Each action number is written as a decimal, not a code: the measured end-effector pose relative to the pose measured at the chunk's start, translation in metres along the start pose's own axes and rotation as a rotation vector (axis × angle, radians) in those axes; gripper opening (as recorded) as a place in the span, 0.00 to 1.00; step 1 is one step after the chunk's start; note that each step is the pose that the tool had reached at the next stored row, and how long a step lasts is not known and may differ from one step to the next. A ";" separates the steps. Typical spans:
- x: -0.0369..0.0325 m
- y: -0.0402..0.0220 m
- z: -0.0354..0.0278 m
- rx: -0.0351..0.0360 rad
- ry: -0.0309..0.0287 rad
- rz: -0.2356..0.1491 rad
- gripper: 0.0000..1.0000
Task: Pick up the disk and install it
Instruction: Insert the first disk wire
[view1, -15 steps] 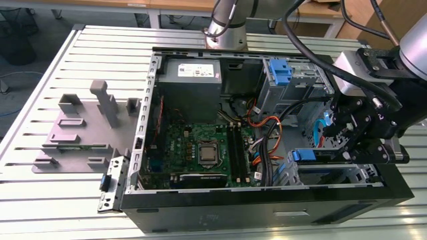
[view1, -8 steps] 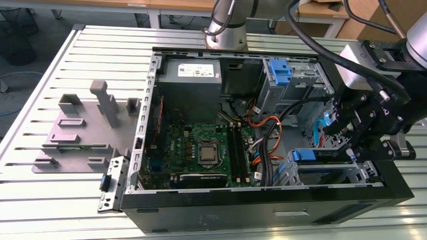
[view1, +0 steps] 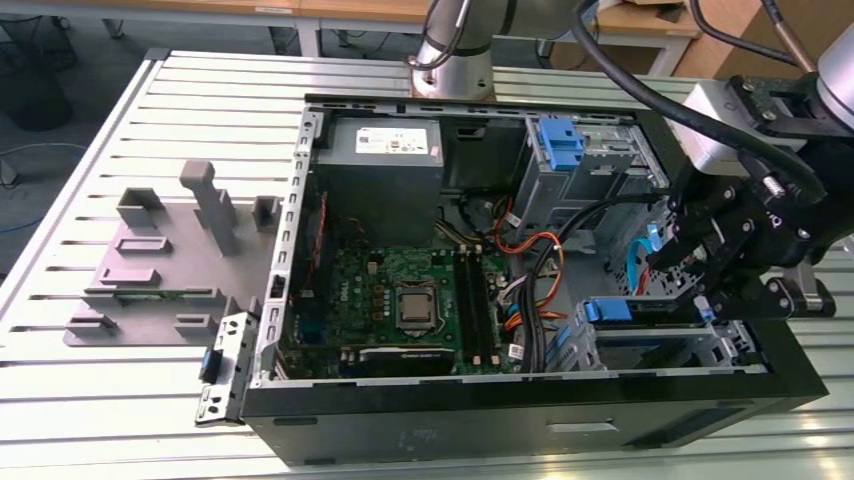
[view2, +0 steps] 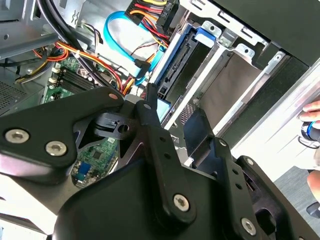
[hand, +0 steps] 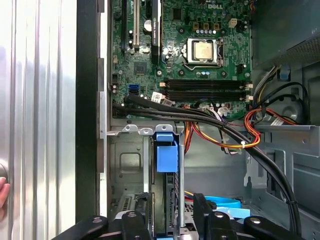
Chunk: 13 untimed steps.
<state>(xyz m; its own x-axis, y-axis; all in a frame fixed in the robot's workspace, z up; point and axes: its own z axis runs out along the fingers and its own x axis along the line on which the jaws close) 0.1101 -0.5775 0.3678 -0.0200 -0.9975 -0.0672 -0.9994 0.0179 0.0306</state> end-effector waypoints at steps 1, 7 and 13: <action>0.0000 0.0000 0.0000 0.0000 -0.0001 0.000 0.48; -0.0054 0.0001 0.0004 0.0000 0.0001 0.000 0.48; -0.0108 0.0000 0.0030 0.0000 -0.0018 0.000 0.48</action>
<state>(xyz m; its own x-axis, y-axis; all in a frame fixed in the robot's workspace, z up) 0.1103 -0.5665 0.3655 -0.0201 -0.9974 -0.0690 -0.9994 0.0180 0.0306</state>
